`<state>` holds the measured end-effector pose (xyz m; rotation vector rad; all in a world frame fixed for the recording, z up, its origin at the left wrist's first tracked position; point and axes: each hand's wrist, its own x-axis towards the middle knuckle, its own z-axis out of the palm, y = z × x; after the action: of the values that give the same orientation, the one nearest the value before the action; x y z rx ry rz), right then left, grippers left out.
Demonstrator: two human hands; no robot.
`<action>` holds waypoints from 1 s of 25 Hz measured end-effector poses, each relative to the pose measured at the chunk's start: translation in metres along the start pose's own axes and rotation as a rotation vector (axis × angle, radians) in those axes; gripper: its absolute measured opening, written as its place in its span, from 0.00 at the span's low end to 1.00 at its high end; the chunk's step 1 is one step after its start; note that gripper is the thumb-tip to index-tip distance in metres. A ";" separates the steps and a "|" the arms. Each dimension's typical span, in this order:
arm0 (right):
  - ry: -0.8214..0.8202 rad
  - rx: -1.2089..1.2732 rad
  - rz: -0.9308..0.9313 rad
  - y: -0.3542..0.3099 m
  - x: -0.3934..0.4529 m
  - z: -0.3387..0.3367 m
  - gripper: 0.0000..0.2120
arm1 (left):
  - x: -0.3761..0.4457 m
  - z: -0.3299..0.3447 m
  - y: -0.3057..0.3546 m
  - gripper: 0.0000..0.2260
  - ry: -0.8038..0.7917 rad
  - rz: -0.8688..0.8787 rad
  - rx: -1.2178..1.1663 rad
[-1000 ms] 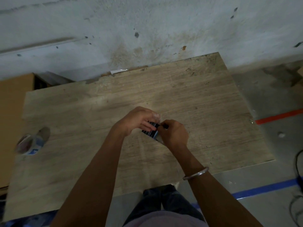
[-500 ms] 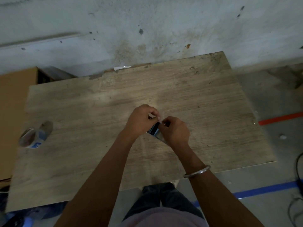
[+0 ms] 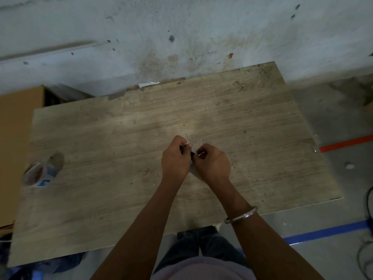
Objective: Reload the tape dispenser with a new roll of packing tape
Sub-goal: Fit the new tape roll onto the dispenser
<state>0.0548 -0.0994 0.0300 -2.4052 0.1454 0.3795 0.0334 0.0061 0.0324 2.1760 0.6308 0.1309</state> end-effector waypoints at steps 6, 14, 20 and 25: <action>-0.038 0.093 -0.057 0.010 0.002 -0.004 0.07 | -0.009 0.014 -0.008 0.04 0.038 0.111 -0.173; 0.005 0.031 -0.052 0.021 0.001 -0.005 0.07 | 0.002 0.013 -0.012 0.06 -0.059 0.197 0.004; -0.028 0.091 0.124 0.014 -0.005 0.001 0.05 | -0.010 0.018 -0.009 0.07 0.044 0.167 -0.116; 0.005 0.227 0.032 0.022 -0.002 -0.005 0.06 | -0.012 0.019 -0.007 0.05 0.116 0.298 -0.116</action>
<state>0.0496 -0.1189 0.0204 -2.1821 0.2175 0.3518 0.0260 -0.0099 0.0166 2.1487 0.3487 0.4436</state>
